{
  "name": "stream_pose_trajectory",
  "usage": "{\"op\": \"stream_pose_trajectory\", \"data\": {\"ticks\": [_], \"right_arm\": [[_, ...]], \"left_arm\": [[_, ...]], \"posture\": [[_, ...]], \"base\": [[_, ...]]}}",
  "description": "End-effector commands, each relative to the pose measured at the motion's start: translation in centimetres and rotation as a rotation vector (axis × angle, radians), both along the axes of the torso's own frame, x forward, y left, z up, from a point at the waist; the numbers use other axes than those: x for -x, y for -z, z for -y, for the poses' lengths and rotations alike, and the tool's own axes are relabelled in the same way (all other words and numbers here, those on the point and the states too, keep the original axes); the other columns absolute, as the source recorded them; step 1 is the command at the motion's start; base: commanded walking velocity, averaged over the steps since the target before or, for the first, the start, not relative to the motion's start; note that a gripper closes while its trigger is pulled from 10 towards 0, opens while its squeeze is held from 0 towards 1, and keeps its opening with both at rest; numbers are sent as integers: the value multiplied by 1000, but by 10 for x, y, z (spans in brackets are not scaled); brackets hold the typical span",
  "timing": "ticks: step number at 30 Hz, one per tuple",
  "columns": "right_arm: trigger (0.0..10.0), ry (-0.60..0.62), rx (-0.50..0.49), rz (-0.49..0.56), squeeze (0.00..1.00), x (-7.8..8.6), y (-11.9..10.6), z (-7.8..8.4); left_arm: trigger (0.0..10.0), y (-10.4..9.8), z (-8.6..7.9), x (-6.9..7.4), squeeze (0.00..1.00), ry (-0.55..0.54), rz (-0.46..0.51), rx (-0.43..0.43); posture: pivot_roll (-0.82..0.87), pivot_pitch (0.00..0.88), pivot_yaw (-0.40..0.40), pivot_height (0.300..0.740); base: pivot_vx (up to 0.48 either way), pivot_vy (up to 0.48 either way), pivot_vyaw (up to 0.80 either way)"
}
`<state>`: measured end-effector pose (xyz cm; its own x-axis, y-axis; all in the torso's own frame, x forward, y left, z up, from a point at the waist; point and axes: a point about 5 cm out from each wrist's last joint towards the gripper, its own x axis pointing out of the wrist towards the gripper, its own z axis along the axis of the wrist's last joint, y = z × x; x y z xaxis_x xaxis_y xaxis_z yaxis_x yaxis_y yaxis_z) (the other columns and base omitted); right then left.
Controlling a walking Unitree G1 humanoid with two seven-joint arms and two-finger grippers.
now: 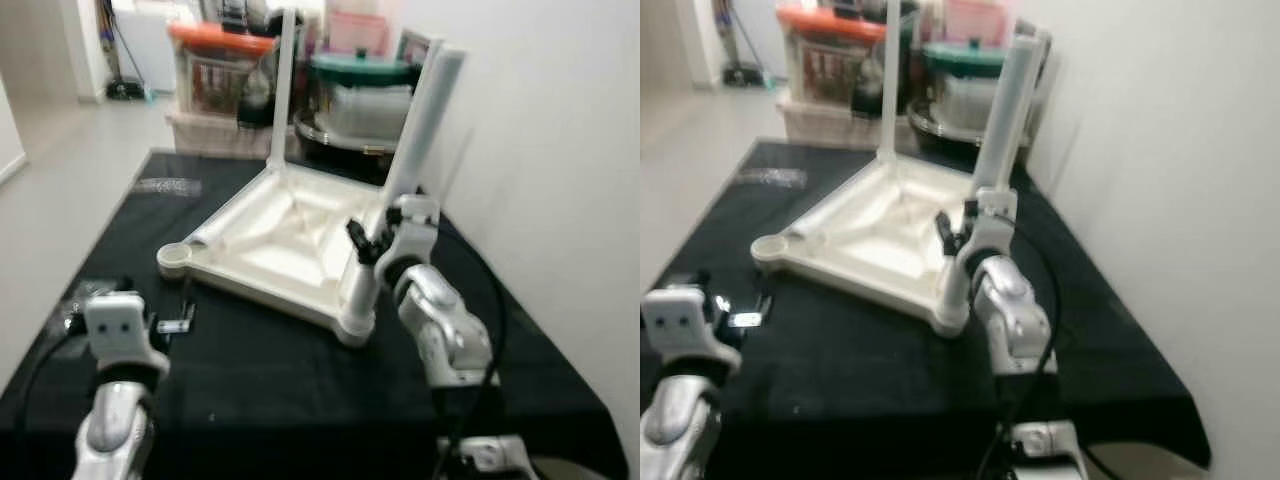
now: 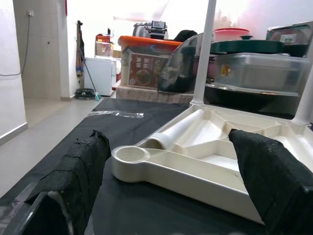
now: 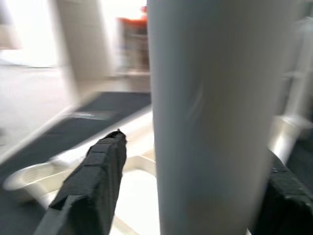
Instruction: Building children table
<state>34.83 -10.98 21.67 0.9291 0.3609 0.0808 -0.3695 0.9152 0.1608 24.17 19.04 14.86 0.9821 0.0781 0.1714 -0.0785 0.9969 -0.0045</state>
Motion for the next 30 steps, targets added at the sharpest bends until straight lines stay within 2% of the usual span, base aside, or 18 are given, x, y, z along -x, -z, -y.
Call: {"op": "stream_pose_trajectory", "data": {"ticks": [1,2,3,4,6,8,11,12,13,15,17,22,23,24,27,28,30], "right_arm": [[10000,-221,14,64,0,5,-12,-7],[10000,-393,46,115,0,11,-18,-7],[10000,-509,77,147,0,15,-20,-5],[10000,-576,103,148,0,16,-17,-3],[10000,-607,118,142,0,16,-15,-2],[10000,-673,178,82,0,9,5,-9],[10000,-700,187,61,0,8,12,-12],[10000,-715,225,12,0,3,25,-28],[10000,-715,225,12,0,3,25,-28],[10000,-704,239,-19,0,-2,29,-40],[10000,-706,243,-41,0,-3,30,-45],[10000,-683,261,-97,0,-9,35,-38],[10000,-679,264,-116,0,-10,37,-33],[10000,-735,257,-110,0,-5,36,-17],[10000,-768,249,-100,0,-2,35,-12],[10000,-823,250,-79,780,3,33,-3],[10000,-867,280,-80,796,8,36,11]], "left_arm": [[10000,2,6,-1,0,20,-10,7],[10000,2,7,-2,0,25,-11,8],[10000,2,8,-2,0,29,-10,9],[10000,2,9,-3,0,31,-11,9],[10000,3,9,-3,0,32,-11,9],[10000,2,10,-3,0,33,-10,10],[10000,2,10,-3,0,34,-9,10],[10000,2,10,-4,0,34,-7,9],[10000,2,10,-4,0,34,-7,9],[10000,1,9,-4,0,32,-5,7],[10000,1,9,-4,0,29,-4,7],[10000,1,8,-3,0,24,-4,7],[10000,1,8,-2,0,21,-5,8],[10000,3,8,-2,0,22,-8,10],[10000,3,9,-2,0,23,-9,11],[10000,4,10,-1,0,28,-13,13],[10000,6,12,-1,0,38,-19,16]], "posture": [[67,0,-136,740],[71,0,-141,740],[71,0,-141,740],[73,0,-145,740],[73,0,-145,740],[90,0,-159,740],[93,0,-161,740],[105,0,-173,740],[105,0,-173,740],[117,0,-180,740],[119,0,-182,740],[119,0,-186,740],[116,0,-185,740],[108,0,-182,740],[108,0,-182,740],[101,0,-178,740],[88,0,-170,740]], "base": [[0,0,0],[0,0,0],[0,0,0],[0,0,0],[0,0,0],[0,0,0],[0,0,0],[0,0,0],[0,0,0],[0,0,0],[0,0,0],[0,0,0],[0,0,0],[0,0,0],[0,0,0],[0,0,0],[0,0,0]]}}
